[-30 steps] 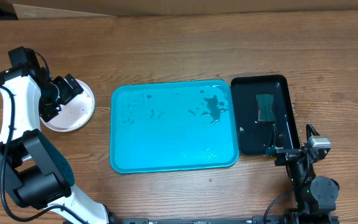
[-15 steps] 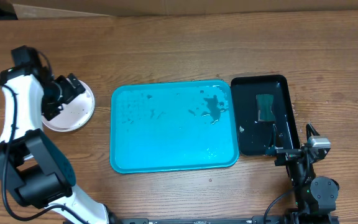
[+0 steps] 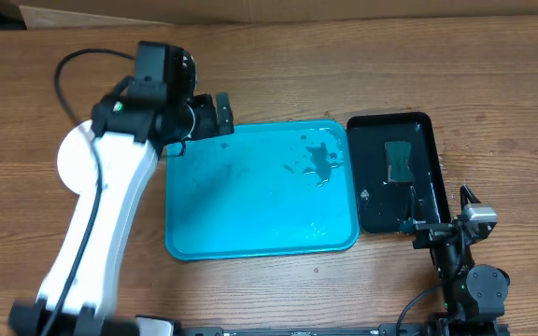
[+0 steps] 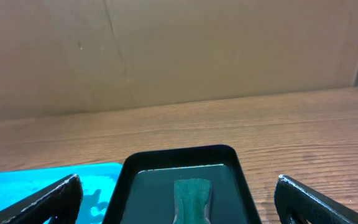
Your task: Clean dirty plates on tray and stack at the side
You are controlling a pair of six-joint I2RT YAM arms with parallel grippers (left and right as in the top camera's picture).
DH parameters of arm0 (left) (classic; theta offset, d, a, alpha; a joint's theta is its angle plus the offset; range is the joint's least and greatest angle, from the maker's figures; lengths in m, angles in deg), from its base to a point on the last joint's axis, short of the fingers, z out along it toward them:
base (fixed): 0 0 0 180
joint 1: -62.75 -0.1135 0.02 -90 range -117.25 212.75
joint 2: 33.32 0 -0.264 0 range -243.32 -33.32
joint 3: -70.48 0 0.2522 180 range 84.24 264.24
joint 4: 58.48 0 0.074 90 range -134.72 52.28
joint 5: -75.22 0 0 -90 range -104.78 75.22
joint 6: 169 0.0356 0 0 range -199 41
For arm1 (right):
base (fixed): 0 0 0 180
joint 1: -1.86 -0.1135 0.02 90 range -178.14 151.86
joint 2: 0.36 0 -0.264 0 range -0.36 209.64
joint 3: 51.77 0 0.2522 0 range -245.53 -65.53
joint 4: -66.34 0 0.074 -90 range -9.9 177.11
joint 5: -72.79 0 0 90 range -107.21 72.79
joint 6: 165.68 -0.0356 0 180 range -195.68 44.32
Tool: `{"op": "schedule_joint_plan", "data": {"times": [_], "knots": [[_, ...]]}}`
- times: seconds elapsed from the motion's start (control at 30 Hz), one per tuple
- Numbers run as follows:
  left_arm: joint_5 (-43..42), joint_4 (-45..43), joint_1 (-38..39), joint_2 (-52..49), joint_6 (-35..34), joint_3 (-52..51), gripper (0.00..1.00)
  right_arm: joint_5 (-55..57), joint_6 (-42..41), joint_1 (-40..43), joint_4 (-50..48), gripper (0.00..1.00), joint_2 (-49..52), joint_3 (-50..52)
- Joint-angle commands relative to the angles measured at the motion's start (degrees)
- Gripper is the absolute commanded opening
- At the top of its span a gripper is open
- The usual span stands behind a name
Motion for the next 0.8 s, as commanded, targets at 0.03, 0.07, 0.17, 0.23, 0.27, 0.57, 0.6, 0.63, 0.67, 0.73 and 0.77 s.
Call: {"op": "schedule_joint_plan", "data": {"times": [0.03,0.07,0.17,0.23,0.27,0.57,0.6,0.63,0.67,0.73,0.77], "knots": [[0.3,0.0,0.0,10.8,1.2,-0.1,1.0,0.6,0.2,-0.5,-0.3,1.0,-0.6,0.6],[0.4,0.0,-0.6,12.9,1.3,-0.1,1.0,0.6,0.2,-0.5,-0.3,1.0,-0.6,0.6],[0.3,0.2,-3.3,18.5,1.2,-1.0,1.0,0.6,0.2,-0.5,-0.3,1.0,-0.6,0.6],[2.6,-0.9,-5.7,22.5,1.3,-2.7,1.0,0.6,0.2,-0.5,-0.3,1.0,-0.6,0.6],[3.9,-1.6,-7.0,24.6,1.3,-4.1,1.0,0.6,0.2,-0.5,-0.3,1.0,-0.6,0.6],[10.7,-15.6,-13.2,52.2,1.2,-33.4,1.0,0.6,0.2,-0.5,-0.3,1.0,-0.6,0.6],[10.8,-19.0,-13.2,55.2,1.2,-36.8,1.0,0.6,0.2,-0.5,-0.3,1.0,-0.6,0.6],[10.9,-22.6,-13.2,58.2,1.2,-40.2,1.0,0.6,0.2,-0.5,-0.3,1.0,-0.6,0.6],[10.9,-25.9,-13.2,60.7,1.2,-43.1,1.0,0.6,0.2,-0.5,-0.3,1.0,-0.6,0.6],[10.9,-35.4,-13.3,67.2,1.2,-50.6,1.0,0.6,0.2,-0.5,-0.3,1.0,-0.6,0.6],[10.9,-39.8,-13.3,69.8,1.2,-53.8,1.0,0.6,0.2,-0.5,-0.3,1.0,-0.6,0.6]]}}
